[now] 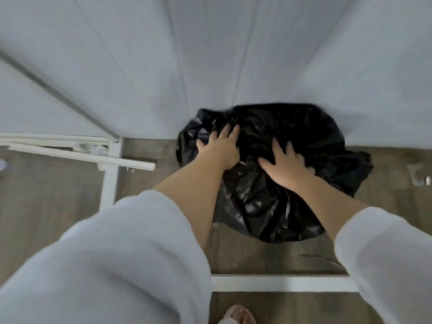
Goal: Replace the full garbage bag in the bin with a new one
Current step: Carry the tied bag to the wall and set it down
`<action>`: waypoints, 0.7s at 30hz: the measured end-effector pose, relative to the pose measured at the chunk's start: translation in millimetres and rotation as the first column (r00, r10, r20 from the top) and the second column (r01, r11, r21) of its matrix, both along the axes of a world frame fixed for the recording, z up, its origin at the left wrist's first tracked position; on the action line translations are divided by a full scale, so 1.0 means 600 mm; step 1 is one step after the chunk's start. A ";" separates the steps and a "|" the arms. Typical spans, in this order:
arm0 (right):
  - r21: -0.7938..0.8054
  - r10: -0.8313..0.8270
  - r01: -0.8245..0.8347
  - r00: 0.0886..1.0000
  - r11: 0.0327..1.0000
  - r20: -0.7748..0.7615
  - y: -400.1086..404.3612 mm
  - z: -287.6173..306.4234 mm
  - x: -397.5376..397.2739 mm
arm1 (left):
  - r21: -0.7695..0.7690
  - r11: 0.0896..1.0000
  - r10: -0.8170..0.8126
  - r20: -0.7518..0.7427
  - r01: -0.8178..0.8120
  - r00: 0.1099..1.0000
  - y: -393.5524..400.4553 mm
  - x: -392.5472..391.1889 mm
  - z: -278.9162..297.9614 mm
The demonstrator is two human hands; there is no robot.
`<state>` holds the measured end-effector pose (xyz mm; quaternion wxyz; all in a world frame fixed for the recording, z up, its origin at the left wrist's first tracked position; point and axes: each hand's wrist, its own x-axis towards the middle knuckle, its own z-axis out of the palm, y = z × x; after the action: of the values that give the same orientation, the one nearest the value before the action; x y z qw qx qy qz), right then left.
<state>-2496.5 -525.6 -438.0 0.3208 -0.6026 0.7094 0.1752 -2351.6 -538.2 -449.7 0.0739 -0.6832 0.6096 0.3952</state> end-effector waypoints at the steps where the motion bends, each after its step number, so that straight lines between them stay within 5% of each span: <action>1: 0.018 0.009 -0.008 1.000 1.000 -0.025 -0.003 0.036 0.000 | -0.033 0.999 -0.003 0.011 0.003 1.000 0.005 0.013 0.041; 4: 0.045 0.021 -0.021 1.000 0.999 0.000 0.012 0.179 0.011 | -0.153 0.988 0.037 0.015 -0.034 0.999 0.057 0.083 0.198; 7: 0.024 0.134 -0.133 0.990 0.991 -0.043 0.053 0.356 0.063 | -0.072 0.997 0.031 0.161 -0.020 0.987 0.140 0.194 0.398; 11: 0.088 0.380 -0.382 0.924 0.920 0.034 0.083 0.604 0.244 | -0.192 0.954 0.279 0.293 -0.229 0.914 0.260 0.392 0.705; 13: -0.024 0.464 -0.465 0.876 0.885 0.133 0.105 0.725 0.371 | -0.331 0.871 0.466 0.328 -0.363 0.821 0.329 0.487 0.843; 17: -0.343 0.697 -0.607 0.633 0.717 0.336 0.208 0.960 0.644 | -0.587 0.654 0.725 0.306 -0.478 0.617 0.474 0.662 1.059; 21: -0.486 0.837 -0.682 0.424 0.546 0.346 0.312 1.084 0.861 | -0.711 0.490 0.855 0.278 -0.505 0.438 0.642 0.829 1.173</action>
<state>-1979.6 -338.1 212.3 0.3051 -0.9188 0.2490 0.0248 -1854.2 -153.2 254.2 -0.1018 -0.9525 0.2846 -0.0367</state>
